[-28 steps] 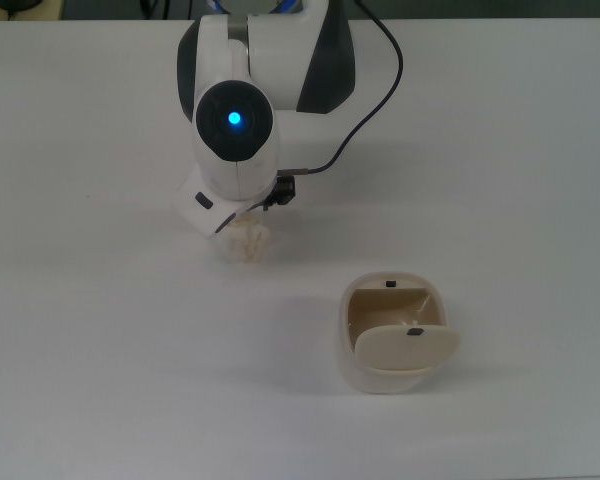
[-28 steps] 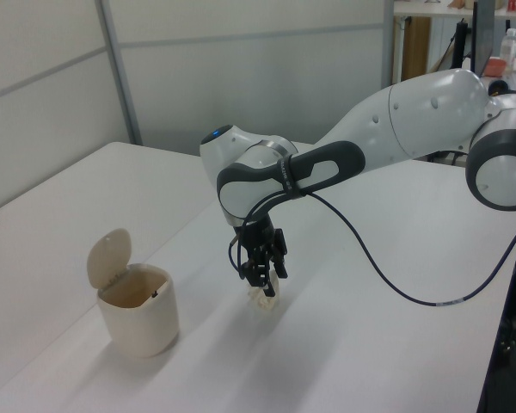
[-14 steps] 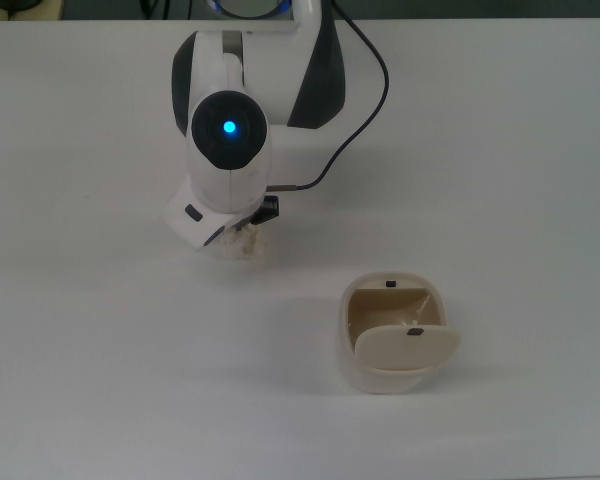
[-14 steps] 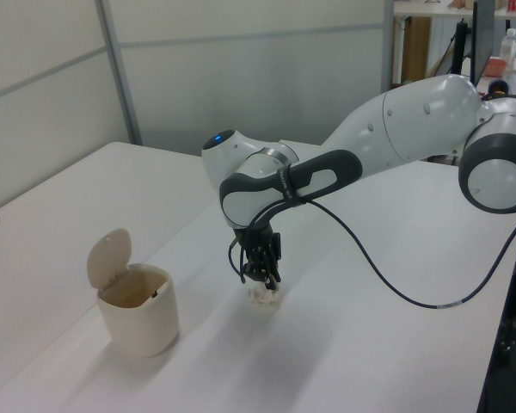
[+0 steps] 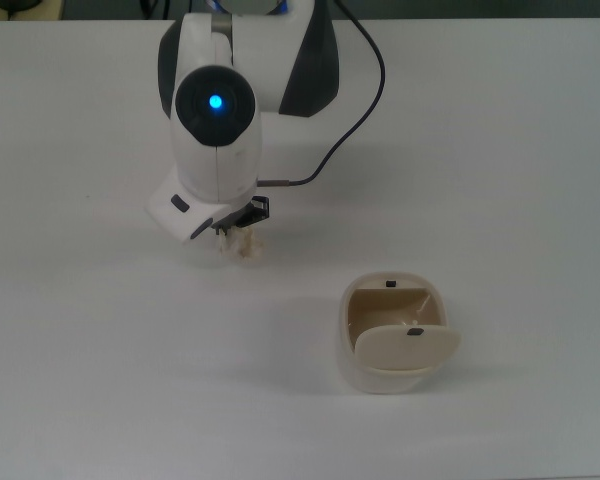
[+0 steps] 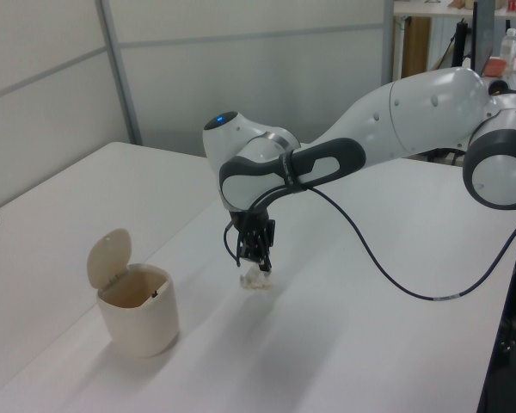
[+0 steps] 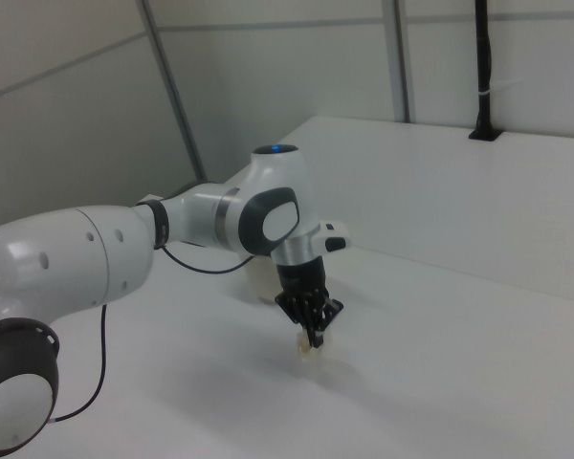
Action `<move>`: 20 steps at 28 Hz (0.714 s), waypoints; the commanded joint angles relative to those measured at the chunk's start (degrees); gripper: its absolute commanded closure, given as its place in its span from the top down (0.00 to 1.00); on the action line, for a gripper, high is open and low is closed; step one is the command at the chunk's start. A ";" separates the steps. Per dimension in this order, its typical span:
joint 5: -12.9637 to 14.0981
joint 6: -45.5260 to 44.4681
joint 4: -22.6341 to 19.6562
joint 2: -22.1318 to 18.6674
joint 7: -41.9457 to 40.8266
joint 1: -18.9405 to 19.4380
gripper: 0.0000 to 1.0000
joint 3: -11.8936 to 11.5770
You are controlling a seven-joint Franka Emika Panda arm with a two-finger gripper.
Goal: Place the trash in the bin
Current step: 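Carry the paper ball over the cream bin's open flap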
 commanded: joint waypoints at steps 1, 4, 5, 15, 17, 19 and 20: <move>0.27 1.78 -0.33 -3.07 0.29 0.55 0.00 0.73; 2.20 4.50 0.64 -3.77 0.81 1.60 0.00 1.43; 2.56 5.47 0.64 -4.04 0.82 1.96 0.00 1.70; 4.58 24.87 0.55 -5.45 2.21 3.37 0.00 5.48; 5.11 28.58 0.38 -5.27 3.10 3.37 0.00 6.09; 5.28 31.92 0.29 -4.92 3.54 3.37 0.00 7.23; 5.28 33.33 0.20 -4.75 3.54 3.37 0.00 7.59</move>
